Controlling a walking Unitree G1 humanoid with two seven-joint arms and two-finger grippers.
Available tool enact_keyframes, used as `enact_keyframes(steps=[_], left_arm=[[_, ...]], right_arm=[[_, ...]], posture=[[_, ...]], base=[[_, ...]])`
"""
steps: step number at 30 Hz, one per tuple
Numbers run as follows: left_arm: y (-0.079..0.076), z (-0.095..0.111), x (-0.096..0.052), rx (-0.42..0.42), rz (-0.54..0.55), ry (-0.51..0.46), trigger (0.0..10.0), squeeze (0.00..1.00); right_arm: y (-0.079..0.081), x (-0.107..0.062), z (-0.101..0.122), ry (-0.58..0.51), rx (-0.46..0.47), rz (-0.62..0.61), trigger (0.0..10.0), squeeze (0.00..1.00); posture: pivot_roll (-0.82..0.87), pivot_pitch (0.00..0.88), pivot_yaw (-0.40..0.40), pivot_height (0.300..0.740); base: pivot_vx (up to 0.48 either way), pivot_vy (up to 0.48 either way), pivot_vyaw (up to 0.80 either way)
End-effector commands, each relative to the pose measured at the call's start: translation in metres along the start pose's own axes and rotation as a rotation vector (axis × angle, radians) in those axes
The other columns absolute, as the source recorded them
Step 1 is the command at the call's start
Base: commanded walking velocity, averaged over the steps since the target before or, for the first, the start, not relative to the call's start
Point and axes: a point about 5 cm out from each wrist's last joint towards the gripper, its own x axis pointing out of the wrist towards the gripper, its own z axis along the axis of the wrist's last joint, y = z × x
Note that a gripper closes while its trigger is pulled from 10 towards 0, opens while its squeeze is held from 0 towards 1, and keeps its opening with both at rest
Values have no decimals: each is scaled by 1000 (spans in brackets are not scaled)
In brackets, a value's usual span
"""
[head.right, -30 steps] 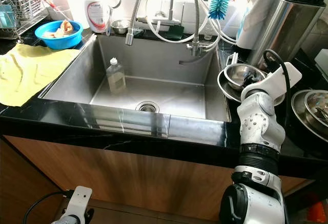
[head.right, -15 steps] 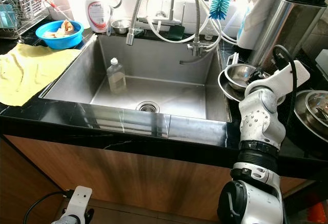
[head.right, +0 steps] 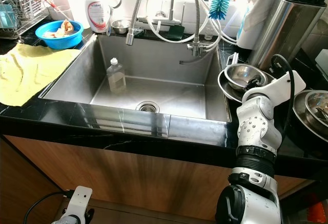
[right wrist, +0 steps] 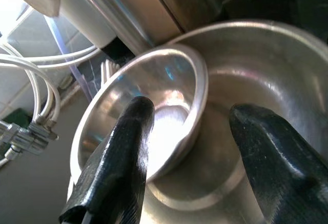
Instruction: Kitchen organization
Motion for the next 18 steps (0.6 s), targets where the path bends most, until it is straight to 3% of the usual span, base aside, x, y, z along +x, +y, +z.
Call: enact_keyframes(steps=[1,18], left_arm=[[-1,-2,0,3,-4,15,10000,0],[-1,-1,0,3,-8,13,10000,0]], right_arm=[[3,2,7,-13,24,-1,10000,0],[7,10,11,3,84,-24,10000,0]], posture=[[-119,0,-52,740],[-118,0,-52,740]], base=[[0,0,0],[0,0,0]])
